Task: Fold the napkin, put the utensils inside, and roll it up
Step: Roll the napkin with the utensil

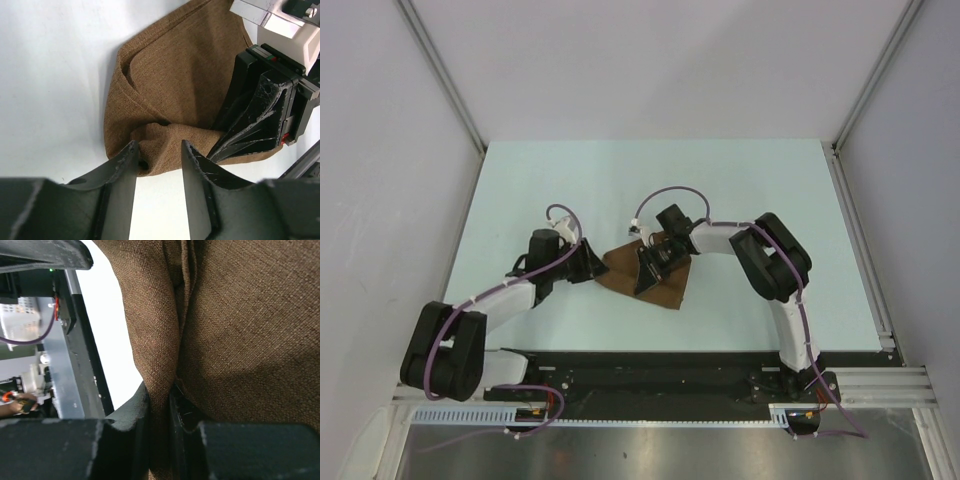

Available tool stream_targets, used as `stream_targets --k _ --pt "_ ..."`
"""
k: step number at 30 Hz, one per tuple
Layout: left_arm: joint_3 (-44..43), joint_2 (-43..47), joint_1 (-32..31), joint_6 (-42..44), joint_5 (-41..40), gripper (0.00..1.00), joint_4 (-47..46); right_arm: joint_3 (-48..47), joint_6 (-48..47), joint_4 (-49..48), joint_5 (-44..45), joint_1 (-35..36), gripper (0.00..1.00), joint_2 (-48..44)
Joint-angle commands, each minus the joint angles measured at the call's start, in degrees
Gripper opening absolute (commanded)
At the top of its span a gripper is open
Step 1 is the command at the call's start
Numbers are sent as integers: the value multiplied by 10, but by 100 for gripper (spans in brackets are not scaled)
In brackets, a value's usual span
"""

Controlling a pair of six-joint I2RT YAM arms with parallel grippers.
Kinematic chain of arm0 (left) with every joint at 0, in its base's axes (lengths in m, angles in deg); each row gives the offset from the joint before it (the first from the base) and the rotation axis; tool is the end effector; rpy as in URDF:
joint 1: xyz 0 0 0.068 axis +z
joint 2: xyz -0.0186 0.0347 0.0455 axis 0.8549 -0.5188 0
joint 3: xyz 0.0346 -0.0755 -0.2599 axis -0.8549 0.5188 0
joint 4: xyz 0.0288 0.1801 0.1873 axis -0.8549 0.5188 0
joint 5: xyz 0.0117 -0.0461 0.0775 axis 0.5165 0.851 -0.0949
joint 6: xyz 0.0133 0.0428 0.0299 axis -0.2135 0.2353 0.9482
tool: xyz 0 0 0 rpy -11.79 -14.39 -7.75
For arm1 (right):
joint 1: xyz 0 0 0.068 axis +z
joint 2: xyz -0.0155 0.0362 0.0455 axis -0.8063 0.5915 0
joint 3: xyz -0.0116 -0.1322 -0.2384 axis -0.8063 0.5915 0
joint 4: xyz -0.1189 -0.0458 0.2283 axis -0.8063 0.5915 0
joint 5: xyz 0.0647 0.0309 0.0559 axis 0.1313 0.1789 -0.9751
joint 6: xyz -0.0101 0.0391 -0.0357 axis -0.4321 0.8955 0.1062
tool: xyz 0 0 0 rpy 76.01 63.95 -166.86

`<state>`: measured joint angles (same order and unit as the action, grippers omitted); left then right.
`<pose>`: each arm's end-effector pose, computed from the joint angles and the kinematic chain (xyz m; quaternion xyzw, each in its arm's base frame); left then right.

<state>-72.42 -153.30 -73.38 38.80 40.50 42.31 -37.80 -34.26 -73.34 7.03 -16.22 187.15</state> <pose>0.2288 -0.0739 0.1629 -0.0337 0.8870 -0.3260 0.3254 0.3105 0.2748 0.1097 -0.3619 0.7930 0.4882 0.0420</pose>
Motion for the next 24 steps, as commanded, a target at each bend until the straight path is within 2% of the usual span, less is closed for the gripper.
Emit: stream_targets --k 1,6,8,9,10,12,14,15,18,24 --pt "-5 -22 -7 -2 13 40 -41 0 1 52 53 4 12 50" --pt "-13 -40 -7 3 16 30 -37 -3 1 56 55 1 12 54" --pt "-15 -47 -7 3 18 22 -40 -7 3 58 58 1 12 51" --pt "-14 -47 -7 3 18 19 -41 -8 2 59 57 1 13 52" --pt "-16 -51 -7 4 16 8 -40 -9 4 60 57 0 13 50" --pt "-21 -60 -7 6 2 0 -29 -15 5 64 57 -1 18 44" --pt "-33 -73 -7 7 -13 0 -15 -19 7 67 57 -2 25 31" --pt "-37 -76 -7 8 -24 0 -4 -21 8 71 58 -3 34 25" --pt "-56 -99 -7 11 -25 0 6 -27 12 82 70 -6 46 -6" --pt "-80 -129 -7 17 -22 0 25 -33 7 110 144 -11 62 -89"
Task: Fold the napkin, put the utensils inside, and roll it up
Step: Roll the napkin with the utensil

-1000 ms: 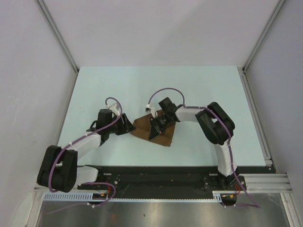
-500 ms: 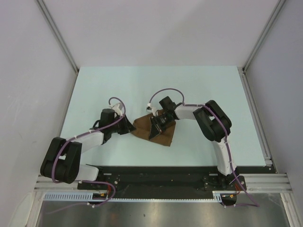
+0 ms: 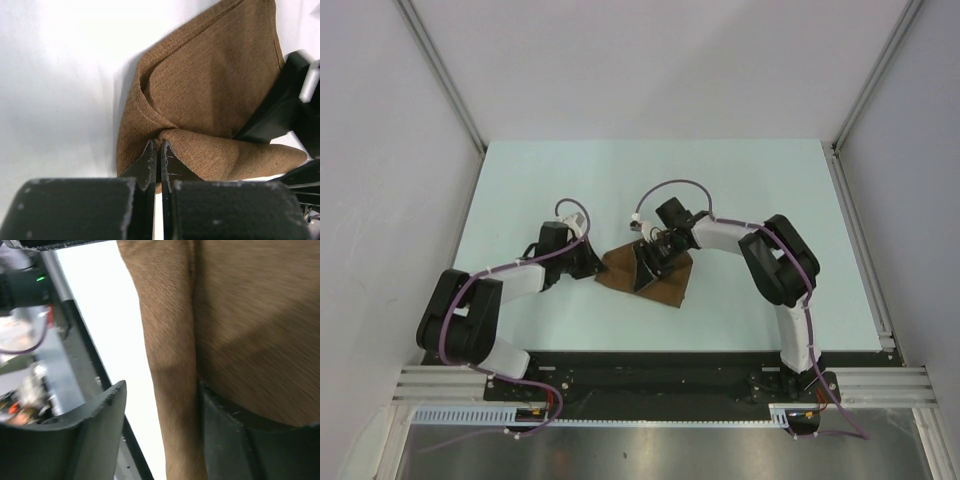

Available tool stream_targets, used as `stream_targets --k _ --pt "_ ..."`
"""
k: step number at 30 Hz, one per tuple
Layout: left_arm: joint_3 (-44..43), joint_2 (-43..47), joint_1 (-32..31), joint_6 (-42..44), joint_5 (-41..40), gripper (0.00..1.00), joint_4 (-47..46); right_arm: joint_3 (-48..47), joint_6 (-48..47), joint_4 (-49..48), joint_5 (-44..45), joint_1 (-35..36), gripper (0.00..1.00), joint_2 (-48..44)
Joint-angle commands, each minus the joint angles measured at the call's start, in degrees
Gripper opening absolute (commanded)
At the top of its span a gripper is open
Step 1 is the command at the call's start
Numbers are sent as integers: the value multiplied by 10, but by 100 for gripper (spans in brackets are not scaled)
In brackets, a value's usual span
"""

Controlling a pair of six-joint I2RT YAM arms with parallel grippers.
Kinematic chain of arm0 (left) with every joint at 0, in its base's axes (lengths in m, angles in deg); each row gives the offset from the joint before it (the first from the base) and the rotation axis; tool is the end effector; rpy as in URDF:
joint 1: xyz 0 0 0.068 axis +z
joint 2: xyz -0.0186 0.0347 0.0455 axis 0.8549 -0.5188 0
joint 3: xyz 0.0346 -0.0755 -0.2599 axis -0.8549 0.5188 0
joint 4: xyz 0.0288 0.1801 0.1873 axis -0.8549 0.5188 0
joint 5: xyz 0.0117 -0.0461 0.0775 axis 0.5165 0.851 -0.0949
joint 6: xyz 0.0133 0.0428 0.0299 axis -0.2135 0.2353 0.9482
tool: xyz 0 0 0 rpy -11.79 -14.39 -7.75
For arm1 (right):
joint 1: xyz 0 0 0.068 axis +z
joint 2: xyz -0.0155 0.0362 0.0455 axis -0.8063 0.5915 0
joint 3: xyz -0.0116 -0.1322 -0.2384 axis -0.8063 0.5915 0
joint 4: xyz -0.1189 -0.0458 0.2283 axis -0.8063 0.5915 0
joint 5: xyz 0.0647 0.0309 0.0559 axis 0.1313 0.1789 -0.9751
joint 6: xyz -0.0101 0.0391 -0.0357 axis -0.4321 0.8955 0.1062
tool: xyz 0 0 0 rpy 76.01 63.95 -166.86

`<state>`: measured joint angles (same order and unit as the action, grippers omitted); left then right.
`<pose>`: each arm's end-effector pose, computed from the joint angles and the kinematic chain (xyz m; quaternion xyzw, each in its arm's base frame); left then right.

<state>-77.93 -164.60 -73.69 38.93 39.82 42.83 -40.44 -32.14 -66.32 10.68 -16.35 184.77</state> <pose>0.2560 -0.0821 0.1432 -0.0453 0.9084 -0.3070 0.2801 0.3120 0.2731 0.1311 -0.3378 0.8204 0.4602 0.0316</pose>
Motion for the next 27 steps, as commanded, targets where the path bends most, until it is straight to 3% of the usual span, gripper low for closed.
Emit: stream_targets --k 1,7,12,18,27 --pt "-29 -19 -4 17 -15 0 24 -3 -14 38 139 -8 64 -79" --pt "-38 -36 -4 16 -15 0 32 94 -41 -76 322 49 71 -217" --pt "-44 -48 -4 12 -17 0 35 150 -111 -146 449 128 72 -253" --pt "-58 -57 -4 10 -17 0 41 210 -153 -216 506 190 71 -255" --pt "-79 -68 -3 13 -15 0 49 215 -182 -251 524 196 71 -208"
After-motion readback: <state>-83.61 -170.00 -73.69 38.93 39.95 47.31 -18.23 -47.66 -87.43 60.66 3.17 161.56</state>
